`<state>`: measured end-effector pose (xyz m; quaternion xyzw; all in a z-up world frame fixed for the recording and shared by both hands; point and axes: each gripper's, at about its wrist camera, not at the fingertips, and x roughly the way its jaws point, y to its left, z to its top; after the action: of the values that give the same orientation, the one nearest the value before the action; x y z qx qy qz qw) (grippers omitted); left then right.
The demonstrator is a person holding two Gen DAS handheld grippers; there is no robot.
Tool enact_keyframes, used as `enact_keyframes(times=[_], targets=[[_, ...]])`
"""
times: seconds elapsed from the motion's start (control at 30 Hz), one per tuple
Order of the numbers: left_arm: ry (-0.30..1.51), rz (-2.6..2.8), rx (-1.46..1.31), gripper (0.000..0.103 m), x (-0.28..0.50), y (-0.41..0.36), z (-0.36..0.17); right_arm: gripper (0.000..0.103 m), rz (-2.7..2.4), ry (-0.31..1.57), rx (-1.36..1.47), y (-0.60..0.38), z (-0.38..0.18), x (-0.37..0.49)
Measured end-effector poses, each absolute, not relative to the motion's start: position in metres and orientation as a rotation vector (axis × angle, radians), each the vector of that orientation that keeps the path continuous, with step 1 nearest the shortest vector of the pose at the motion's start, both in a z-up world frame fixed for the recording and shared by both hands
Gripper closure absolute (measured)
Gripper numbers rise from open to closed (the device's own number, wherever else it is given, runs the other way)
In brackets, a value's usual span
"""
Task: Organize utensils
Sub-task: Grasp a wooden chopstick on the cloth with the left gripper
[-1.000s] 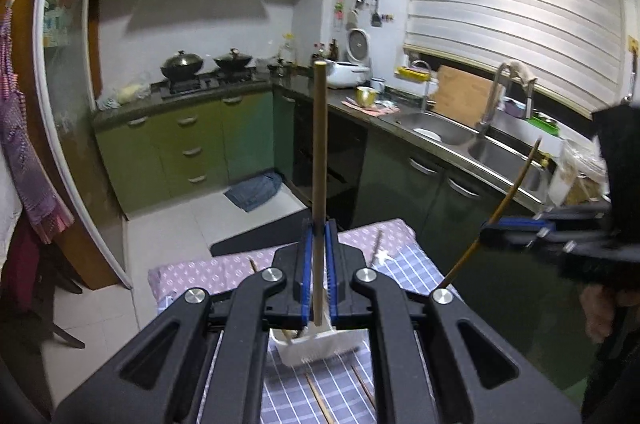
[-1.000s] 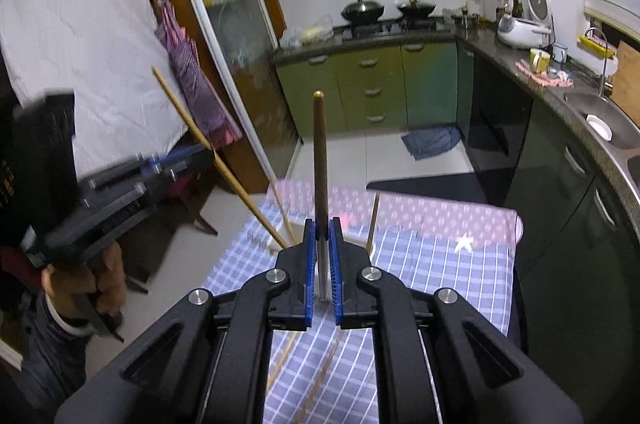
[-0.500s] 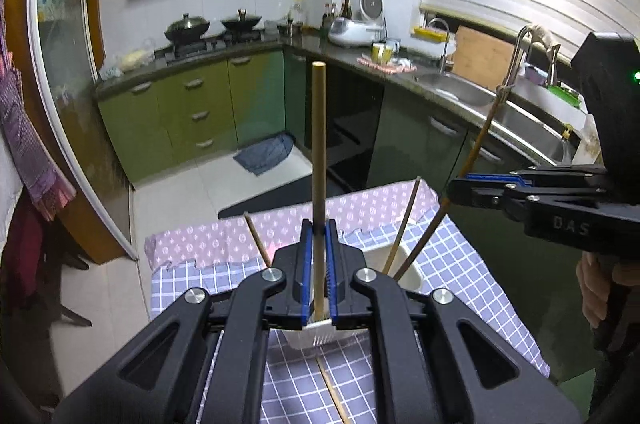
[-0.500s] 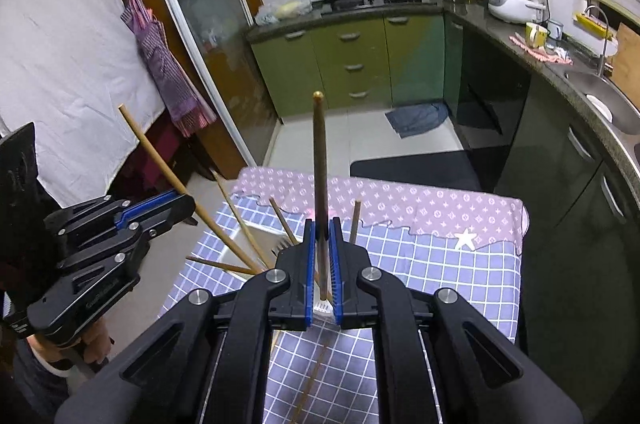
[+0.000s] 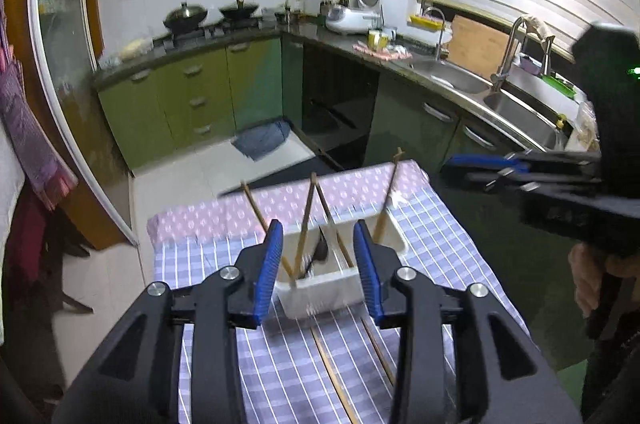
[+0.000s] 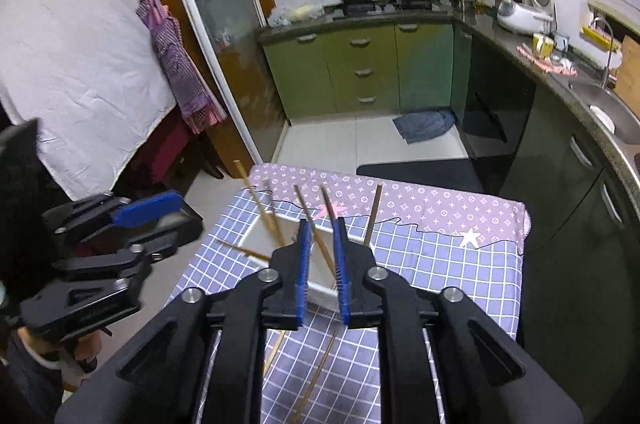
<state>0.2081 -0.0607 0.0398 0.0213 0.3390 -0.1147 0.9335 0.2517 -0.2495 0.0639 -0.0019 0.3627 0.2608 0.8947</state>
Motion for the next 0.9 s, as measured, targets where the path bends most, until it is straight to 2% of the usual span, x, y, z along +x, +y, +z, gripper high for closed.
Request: enact_keyframes(times=[0.1, 0.17, 0.3, 0.43, 0.6, 0.7, 0.77, 0.9], targets=[[0.789, -0.259, 0.014, 0.068, 0.196, -0.057, 0.018, 0.077, 0.537, 0.753, -0.01, -0.267, 0.056, 0.224], [0.886, -0.254, -0.002, 0.068, 0.191, -0.055, -0.015, 0.073, 0.525, 0.812, -0.029, -0.277, 0.029, 0.21], [1.148, -0.258, -0.015, 0.068, 0.193, -0.058, -0.096, 0.072, 0.505, 0.99, -0.086, -0.285, -0.042, 0.198], [1.279, -0.212, -0.043, 0.071, 0.199, -0.061, -0.149, 0.072, 0.476, 1.125, -0.085, -0.302, -0.1, 0.195], [1.367, -0.149, -0.058, 0.074, 0.215, -0.07, -0.18, 0.072, 0.472, 1.18, -0.048, -0.313, -0.123, 0.197], [1.382, -0.115, -0.053, 0.075, 0.223, -0.075, -0.188, 0.072, 0.472, 1.198, -0.045, -0.313, -0.13, 0.199], [1.388, -0.099, -0.051, 0.08, 0.226, -0.077, -0.19, 0.072, 0.477, 1.209, -0.042, -0.314, -0.136, 0.201], [1.409, -0.089, -0.046, 0.08, 0.231, -0.083, -0.194, 0.072, 0.486, 1.226, -0.042, -0.312, -0.142, 0.206]])
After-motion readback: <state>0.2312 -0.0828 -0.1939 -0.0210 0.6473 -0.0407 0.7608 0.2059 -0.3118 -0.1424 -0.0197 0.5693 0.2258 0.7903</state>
